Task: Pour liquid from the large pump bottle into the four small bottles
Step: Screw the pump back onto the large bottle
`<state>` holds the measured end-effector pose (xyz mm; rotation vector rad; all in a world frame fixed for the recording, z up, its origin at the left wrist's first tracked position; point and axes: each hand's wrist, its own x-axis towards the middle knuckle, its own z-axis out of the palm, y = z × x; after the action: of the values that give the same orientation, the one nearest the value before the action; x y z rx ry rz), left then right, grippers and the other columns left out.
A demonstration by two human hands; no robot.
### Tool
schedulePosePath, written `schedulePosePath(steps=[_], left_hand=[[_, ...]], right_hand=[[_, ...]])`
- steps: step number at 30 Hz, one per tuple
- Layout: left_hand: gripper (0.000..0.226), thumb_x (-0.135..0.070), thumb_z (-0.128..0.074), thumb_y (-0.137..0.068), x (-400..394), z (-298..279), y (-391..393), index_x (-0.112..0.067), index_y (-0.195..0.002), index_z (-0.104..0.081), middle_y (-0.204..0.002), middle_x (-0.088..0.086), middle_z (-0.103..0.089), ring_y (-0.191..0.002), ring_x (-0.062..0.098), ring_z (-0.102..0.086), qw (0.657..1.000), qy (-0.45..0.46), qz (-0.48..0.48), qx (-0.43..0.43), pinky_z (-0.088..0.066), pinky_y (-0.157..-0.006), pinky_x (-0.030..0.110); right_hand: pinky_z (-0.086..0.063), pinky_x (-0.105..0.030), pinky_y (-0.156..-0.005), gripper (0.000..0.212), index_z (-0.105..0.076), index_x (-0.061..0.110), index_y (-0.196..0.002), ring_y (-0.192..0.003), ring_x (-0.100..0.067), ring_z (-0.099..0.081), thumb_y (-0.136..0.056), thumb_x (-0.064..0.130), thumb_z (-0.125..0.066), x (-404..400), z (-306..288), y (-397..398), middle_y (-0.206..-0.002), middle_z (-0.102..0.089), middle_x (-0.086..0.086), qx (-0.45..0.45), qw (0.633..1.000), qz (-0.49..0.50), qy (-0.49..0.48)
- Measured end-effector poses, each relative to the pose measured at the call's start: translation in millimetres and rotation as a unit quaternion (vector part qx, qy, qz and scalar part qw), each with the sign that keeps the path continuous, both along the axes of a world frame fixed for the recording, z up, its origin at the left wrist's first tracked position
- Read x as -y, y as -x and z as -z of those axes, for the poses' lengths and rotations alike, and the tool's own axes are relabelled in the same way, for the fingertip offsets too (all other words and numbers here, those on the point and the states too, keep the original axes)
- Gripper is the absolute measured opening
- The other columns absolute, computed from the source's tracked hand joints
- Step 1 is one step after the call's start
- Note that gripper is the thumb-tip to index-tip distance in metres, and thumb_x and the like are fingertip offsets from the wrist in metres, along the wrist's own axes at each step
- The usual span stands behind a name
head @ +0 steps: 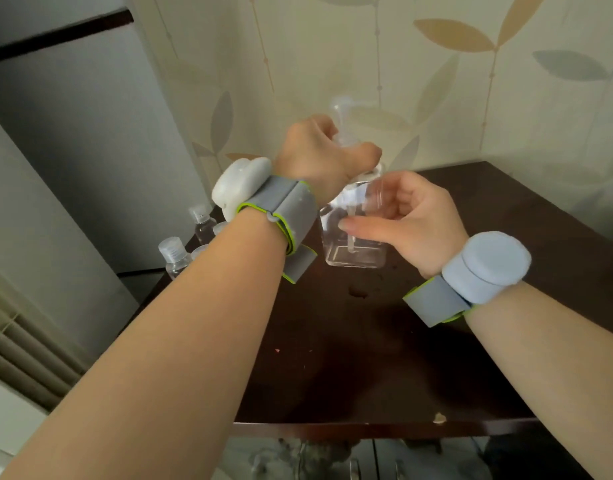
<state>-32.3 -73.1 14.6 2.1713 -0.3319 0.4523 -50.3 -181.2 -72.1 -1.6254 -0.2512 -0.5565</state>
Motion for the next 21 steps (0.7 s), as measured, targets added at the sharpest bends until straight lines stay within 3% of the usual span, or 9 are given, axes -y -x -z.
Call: schedulePosePath(steps=[2,4,7,9,11,13,17,19,21], left_hand=[[0.059,-0.04,-0.066,-0.051,-3.8,-1.0,5.8,0.001,-0.093,-0.061,-0.082,0.015,-0.064,-0.069,0.025,-0.059,0.999,0.026,0.028,-0.012,-0.053,-0.072,0.04],[0.061,-0.039,-0.065,-0.05,-6.7,2.6,6.9,0.004,-0.093,-0.06,-0.084,0.017,-0.065,-0.07,0.023,-0.058,0.998,0.045,0.035,-0.006,-0.053,-0.075,0.045],[0.041,-0.032,-0.074,-0.063,-9.1,9.0,2.2,-0.001,-0.085,-0.062,-0.074,0.007,-0.059,-0.065,0.018,-0.053,0.998,0.058,0.03,0.006,-0.049,-0.065,0.034],[0.034,-0.029,-0.072,-0.07,-11.0,12.8,0.4,0.0,-0.084,-0.061,-0.073,0.007,-0.056,-0.065,0.017,-0.05,0.998,0.063,0.018,0.002,-0.048,-0.067,0.037],[0.036,-0.038,-0.07,-0.068,-12.6,19.3,0.5,-0.005,-0.075,-0.057,-0.068,0.003,-0.052,-0.065,0.019,-0.046,0.998,0.052,0.018,-0.01,-0.046,-0.07,0.04],[0.036,-0.048,-0.065,-0.06,-14.8,25.9,1.4,-0.018,-0.068,-0.046,-0.06,-0.005,-0.042,-0.059,0.016,-0.041,0.998,0.047,0.021,-0.027,-0.038,-0.067,0.033],[0.041,-0.037,-0.071,-0.075,-26.4,30.9,2.2,-0.021,-0.102,-0.045,-0.071,-0.01,-0.043,-0.062,0.003,-0.043,0.992,0.109,0.039,-0.057,-0.038,-0.064,0.018],[0.028,-0.028,-0.07,-0.077,-33.0,27.0,7.4,-0.022,-0.095,-0.048,-0.072,-0.011,-0.045,-0.06,-0.001,-0.045,0.99,0.128,0.043,-0.039,-0.037,-0.06,0.01],[0.016,-0.021,-0.068,-0.079,-39.5,21.5,13.3,-0.026,-0.079,-0.052,-0.068,-0.01,-0.049,-0.05,-0.006,-0.046,0.987,0.151,0.047,-0.024,-0.036,-0.054,0.006]], right_hand=[[-0.053,-0.032,-0.07,0.045,-0.062,0.029,-0.08,-0.07,-0.015,-0.06,-0.042,0.04,-0.084,2.5,-0.7,-0.1,-0.085,-0.069,-0.005,-0.005,1.0,-0.025,-0.003],[-0.053,-0.03,-0.069,0.049,-0.064,0.029,-0.08,-0.071,-0.017,-0.061,-0.038,0.041,-0.086,3.0,-0.5,0.4,-0.084,-0.069,-0.004,-0.002,0.999,-0.041,-0.002],[-0.053,-0.032,-0.069,0.049,-0.063,0.031,-0.079,-0.069,-0.014,-0.059,-0.037,0.046,-0.085,2.0,0.3,-0.6,-0.086,-0.068,-0.009,-0.001,0.999,-0.032,0.018],[-0.052,-0.029,-0.064,0.049,-0.061,0.034,-0.08,-0.065,-0.007,-0.057,-0.039,0.049,-0.083,0.5,1.2,-1.2,-0.082,-0.066,-0.003,-0.006,0.999,-0.013,0.038],[-0.047,-0.022,-0.064,0.049,-0.058,0.037,-0.081,-0.064,-0.002,-0.055,-0.04,0.053,-0.08,-0.9,3.7,-1.4,-0.079,-0.063,0.009,-0.011,0.998,-0.003,0.061],[-0.048,-0.02,-0.067,0.045,-0.055,0.038,-0.082,-0.067,0.0,-0.056,-0.046,0.048,-0.081,-2.8,8.5,-3.0,-0.078,-0.062,0.012,-0.01,0.997,0.01,0.073],[-0.047,-0.01,-0.067,0.047,-0.055,0.032,-0.092,-0.072,0.003,-0.058,-0.055,0.034,-0.083,-2.4,13.9,-7.3,-0.084,-0.062,0.011,-0.011,0.997,0.038,0.059],[-0.049,-0.011,-0.068,0.048,-0.056,0.026,-0.096,-0.074,-0.002,-0.06,-0.057,0.033,-0.083,-2.5,15.6,-7.1,-0.085,-0.062,0.009,-0.019,0.997,0.051,0.051],[-0.052,-0.02,-0.073,0.045,-0.056,0.027,-0.094,-0.078,-0.01,-0.062,-0.058,0.033,-0.082,-3.1,16.8,-6.2,-0.086,-0.062,0.007,-0.032,0.996,0.059,0.055]])
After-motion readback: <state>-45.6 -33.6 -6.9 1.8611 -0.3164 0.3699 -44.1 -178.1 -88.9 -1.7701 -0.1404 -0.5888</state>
